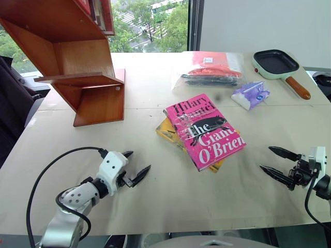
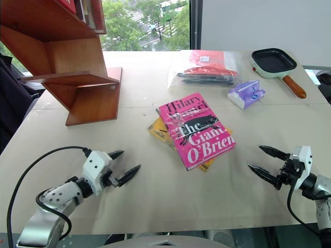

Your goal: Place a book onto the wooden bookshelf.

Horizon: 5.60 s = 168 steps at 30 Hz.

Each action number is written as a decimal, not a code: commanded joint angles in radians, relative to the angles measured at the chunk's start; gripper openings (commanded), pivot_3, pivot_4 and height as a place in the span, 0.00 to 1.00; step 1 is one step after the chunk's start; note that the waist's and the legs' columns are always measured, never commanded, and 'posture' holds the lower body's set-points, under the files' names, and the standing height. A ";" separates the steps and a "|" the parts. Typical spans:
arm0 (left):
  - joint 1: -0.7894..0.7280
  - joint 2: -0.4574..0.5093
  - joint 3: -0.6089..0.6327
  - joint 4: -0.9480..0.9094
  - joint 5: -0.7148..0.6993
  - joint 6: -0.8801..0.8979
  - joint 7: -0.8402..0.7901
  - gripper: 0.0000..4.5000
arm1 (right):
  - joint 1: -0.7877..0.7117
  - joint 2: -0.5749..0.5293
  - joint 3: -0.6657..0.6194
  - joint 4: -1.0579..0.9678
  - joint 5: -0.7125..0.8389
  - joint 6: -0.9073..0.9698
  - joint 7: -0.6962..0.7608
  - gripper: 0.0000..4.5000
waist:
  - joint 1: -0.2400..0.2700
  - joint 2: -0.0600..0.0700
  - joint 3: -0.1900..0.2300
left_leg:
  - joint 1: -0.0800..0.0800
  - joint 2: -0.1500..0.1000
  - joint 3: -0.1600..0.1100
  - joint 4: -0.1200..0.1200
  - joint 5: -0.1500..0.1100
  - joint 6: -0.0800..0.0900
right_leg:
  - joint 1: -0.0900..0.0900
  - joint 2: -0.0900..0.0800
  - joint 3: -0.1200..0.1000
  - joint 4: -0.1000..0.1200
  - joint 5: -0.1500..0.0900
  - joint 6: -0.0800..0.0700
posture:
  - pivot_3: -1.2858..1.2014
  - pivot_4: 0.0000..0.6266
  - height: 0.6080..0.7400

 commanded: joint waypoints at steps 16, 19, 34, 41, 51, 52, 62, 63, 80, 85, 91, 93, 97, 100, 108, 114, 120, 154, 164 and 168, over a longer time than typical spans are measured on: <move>0.008 0.018 0.025 -0.007 -0.011 -0.009 -0.028 0.99 | -0.027 -0.014 0.006 0.008 -0.050 -0.041 -0.050 1.00 | -0.001 0.000 0.000 | 0.000 0.000 0.000 0.000 0.000 0.000 | 0.000 0.000 0.000 0.000 0.000 0.000 | 0.52 0.24 0.93; 0.002 0.023 0.029 -0.001 -0.013 -0.010 -0.032 0.99 | -0.039 -0.018 0.011 0.024 -0.083 -0.049 -0.090 1.00 | -0.001 0.000 0.000 | 0.000 0.000 0.000 0.000 0.000 0.000 | 0.000 0.000 0.000 0.000 0.000 0.000 | 0.52 0.24 0.93; -0.063 0.179 0.189 -0.140 -0.290 0.144 -0.239 1.00 | -0.282 -0.036 0.053 0.096 -0.106 0.094 -0.218 0.78 | -0.007 -0.003 0.005 | -0.001 0.000 0.001 0.000 0.000 0.000 | 0.000 0.000 -0.001 0.000 0.002 -0.003 | 0.52 0.24 0.93; -0.061 0.313 0.316 -0.202 -0.447 0.251 -0.355 1.00 | -0.458 -0.003 0.125 0.225 -0.149 0.074 -0.198 0.10 | -0.007 -0.003 0.008 | -0.001 0.000 0.001 0.000 0.000 0.000 | -0.002 0.001 0.000 0.000 0.002 -0.003 | 0.52 0.24 0.93; -0.088 0.306 0.312 -0.173 -0.415 0.215 -0.373 1.00 | -0.576 0.063 0.233 0.287 -0.187 0.050 -0.126 0.02 | -0.006 -0.003 0.009 | -0.002 0.000 0.005 -0.001 0.000 0.000 | -0.002 0.001 -0.001 0.000 0.002 -0.004 | 0.52 0.24 0.93; -0.089 0.303 0.309 -0.173 -0.411 0.213 -0.370 1.00 | -0.576 0.073 0.238 0.275 -0.181 0.060 -0.125 0.02 | -0.006 -0.003 0.009 | -0.003 0.000 0.005 -0.001 0.000 0.000 | -0.002 0.001 -0.001 0.000 0.002 -0.004 | 0.52 0.24 0.93; -0.075 0.283 0.313 -0.190 -0.402 0.217 -0.368 1.00 | -0.540 0.141 0.330 0.114 -0.172 0.124 -0.105 0.02 | -0.007 -0.002 0.009 | -0.002 0.000 0.005 0.000 0.000 0.000 | -0.002 0.001 -0.001 0.000 0.002 -0.004 | 0.52 0.24 0.93; -0.069 0.283 0.318 -0.194 -0.403 0.221 -0.370 1.00 | -0.537 0.145 0.335 0.104 -0.172 0.128 -0.106 0.02 | -0.006 -0.002 0.009 | -0.002 0.000 0.005 -0.001 0.000 0.000 | -0.002 0.001 -0.001 0.000 0.002 -0.004 | 0.52 0.24 0.93; 0.019 0.287 0.360 -0.184 -0.378 0.204 -0.401 1.00 | -0.563 0.249 0.409 0.101 -0.202 0.117 -0.130 0.02 | -0.008 -0.003 0.010 | -0.002 0.000 0.005 0.000 0.000 0.000 | -0.002 0.001 -0.001 0.000 0.002 -0.004 | 0.52 0.24 0.93; 0.036 0.286 0.378 -0.185 -0.374 0.201 -0.403 1.00 | -0.595 0.277 0.411 0.139 -0.213 0.098 -0.139 0.02 | -0.007 -0.003 0.010 | -0.002 0.000 0.005 0.000 0.000 0.000 | -0.002 0.001 -0.001 0.000 0.002 -0.004 | 0.52 0.24 0.93; 0.051 0.283 0.395 -0.184 -0.373 0.200 -0.404 1.00 | -0.640 0.305 0.414 0.217 -0.235 0.050 -0.143 0.02 | -0.008 -0.002 0.010 | -0.002 0.000 0.005 0.000 0.000 0.000 | -0.002 0.000 -0.001 0.000 0.002 -0.004 | 0.52 0.24 0.93; 0.062 0.279 0.402 -0.185 -0.371 0.199 -0.405 1.00 | -0.650 0.312 0.415 0.237 -0.242 0.035 -0.141 0.02 | -0.008 -0.003 0.010 | -0.002 0.000 0.005 0.000 0.000 0.000 | -0.002 0.000 -0.001 0.000 0.002 -0.004 | 0.52 0.24 0.93; 0.061 0.245 0.413 -0.183 -0.406 0.213 -0.385 1.00 | -0.654 0.311 0.402 0.252 -0.243 0.019 -0.143 0.02 | -0.008 -0.002 0.010 | -0.002 0.000 0.005 -0.001 0.000 0.000 | -0.002 0.000 -0.001 0.000 0.002 -0.004 | 0.52 0.24 0.93; 0.013 0.178 0.388 -0.147 -0.448 0.288 -0.274 1.00 | -0.622 0.273 0.374 0.214 -0.229 0.033 -0.146 0.02 | -0.005 -0.003 0.010 | -0.002 0.000 0.005 0.000 0.000 0.000 | -0.002 0.000 -0.001 0.000 0.002 -0.004 | 0.52 0.24 0.93; -0.141 0.068 0.317 -0.051 -0.674 0.593 -0.086 1.00 | -0.396 0.071 0.285 -0.153 -0.067 0.266 -0.109 0.19 | 0.005 -0.005 0.011 | -0.004 -0.001 0.002 0.000 0.000 0.000 | -0.002 -0.002 -0.003 0.000 0.002 -0.003 | 0.52 0.24 0.93; -0.325 0.070 0.194 0.164 -0.779 0.803 -0.144 1.00 | -0.130 -0.050 0.152 -0.532 0.065 0.400 -0.171 0.78 | 0.001 -0.005 0.011 | -0.002 -0.001 -0.001 0.000 0.000 0.000 | -0.001 0.001 -0.003 0.001 0.002 -0.003 | 0.52 0.24 0.93; -0.563 0.077 -0.017 0.490 -0.622 0.846 -0.255 1.00 | 0.138 -0.124 0.006 -0.777 0.147 0.447 -0.204 0.98 | 0.004 -0.007 0.008 | -0.001 -0.002 -0.002 0.001 0.000 0.000 | 0.002 0.001 -0.005 0.001 0.000 -0.001 | 0.52 0.24 0.93; -0.765 0.148 0.293 -0.296 -0.710 0.722 -0.023 0.05 | -0.354 -0.091 0.131 -0.300 0.163 0.313 -0.088 1.00 | 0.018 -0.017 0.020 | -0.005 -0.014 -0.024 0.005 0.001 0.000 | 0.008 -0.003 -0.005 -0.002 0.002 -0.002 | 0.52 0.24 0.93; -0.856 0.514 -0.036 -0.324 0.099 0.294 0.114 0.05 | -0.611 0.031 0.179 -0.070 0.146 0.250 0.007 1.00 | 0.018 -0.011 0.024 | -0.004 -0.014 -0.023 0.001 0.001 0.000 | 0.008 0.001 -0.004 -0.003 0.001 0.000 | 0.52 0.24 0.93; -0.739 0.724 0.049 -0.206 0.390 0.150 0.129 0.05 | -0.650 0.069 0.171 -0.066 0.194 0.295 0.018 1.00 | 0.005 -0.008 0.027 | -0.005 -0.013 -0.022 -0.001 0.001 0.000 | 0.006 0.001 -0.003 -0.002 0.003 0.002 | 0.52 0.24 0.93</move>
